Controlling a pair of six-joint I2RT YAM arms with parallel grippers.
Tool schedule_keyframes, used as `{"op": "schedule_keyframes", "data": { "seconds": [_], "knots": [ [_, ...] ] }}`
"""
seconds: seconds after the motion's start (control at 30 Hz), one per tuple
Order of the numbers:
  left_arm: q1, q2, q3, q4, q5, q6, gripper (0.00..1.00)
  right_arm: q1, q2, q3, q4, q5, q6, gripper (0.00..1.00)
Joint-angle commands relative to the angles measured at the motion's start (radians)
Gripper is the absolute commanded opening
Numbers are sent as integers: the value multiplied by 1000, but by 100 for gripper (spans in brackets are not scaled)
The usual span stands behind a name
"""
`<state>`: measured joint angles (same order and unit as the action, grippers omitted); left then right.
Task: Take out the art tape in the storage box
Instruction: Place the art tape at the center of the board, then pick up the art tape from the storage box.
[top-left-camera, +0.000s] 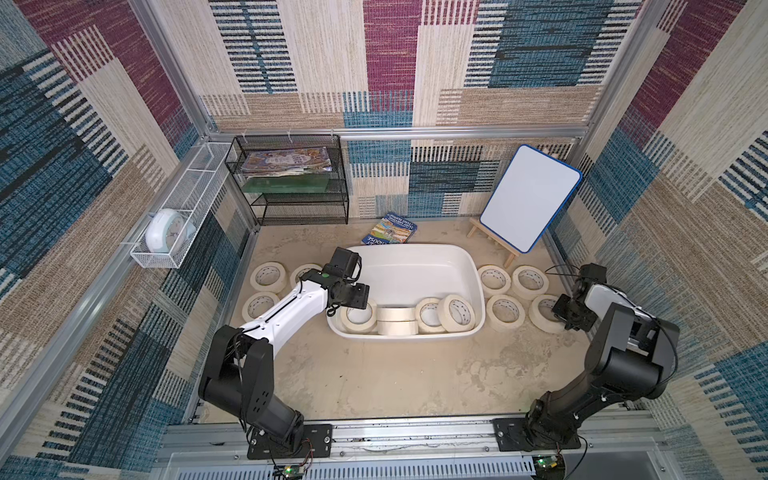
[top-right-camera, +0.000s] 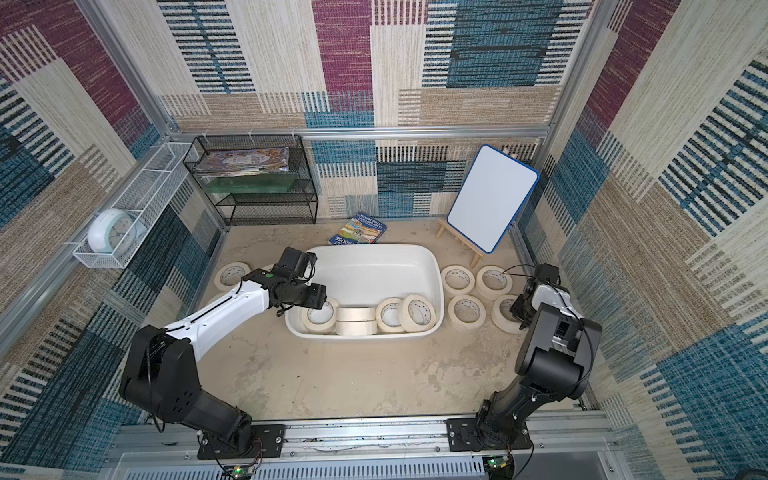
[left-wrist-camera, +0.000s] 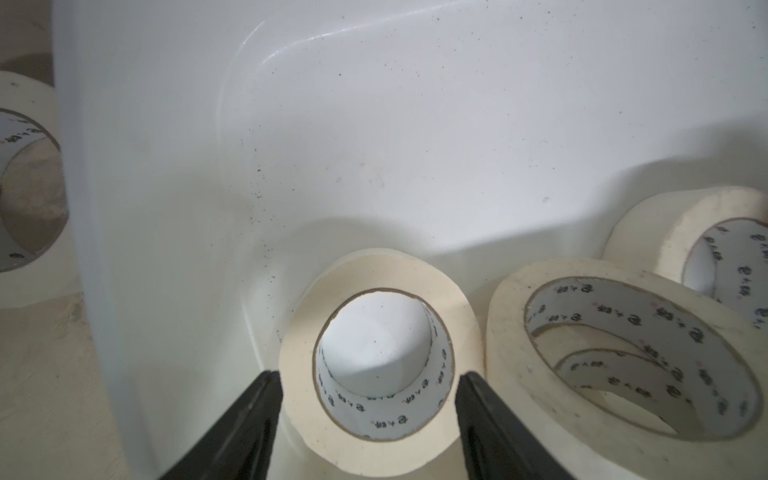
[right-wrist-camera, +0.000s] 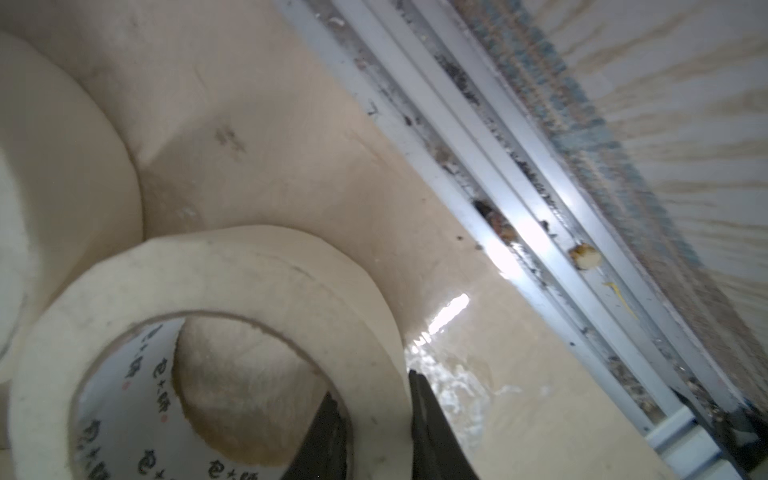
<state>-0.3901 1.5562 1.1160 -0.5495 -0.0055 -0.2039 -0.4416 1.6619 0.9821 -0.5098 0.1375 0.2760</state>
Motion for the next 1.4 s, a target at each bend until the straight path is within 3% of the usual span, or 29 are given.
{"op": "schedule_keyframes", "data": {
  "seconds": [0.0,0.13,0.4,0.5,0.57,0.87,1.03,1.37],
  "knots": [
    [1,-16,-18,53,-28,-41,73,19,22,4,46,-3,6,0],
    [1,-10,-24,53,-22,-45,75,29,21,3,50,-1,2,0],
    [2,-7,-9,15,-19,-28,76,55,-77,1,5,13,2,61],
    [1,-15,-15,-3,-16,-27,76,91,-135,35,-29,17,4,73],
    [-1,-23,-25,-11,-12,-30,76,114,-160,71,-53,-45,-18,78],
    [-63,-18,-38,-51,1,-83,70,479,-132,203,-127,-35,-9,82],
    [-66,32,-30,-40,-37,-100,69,531,-98,244,-124,-62,-22,82],
    [-58,244,90,-13,-36,-100,62,536,-131,240,-120,-49,-59,81]
  ]
}}
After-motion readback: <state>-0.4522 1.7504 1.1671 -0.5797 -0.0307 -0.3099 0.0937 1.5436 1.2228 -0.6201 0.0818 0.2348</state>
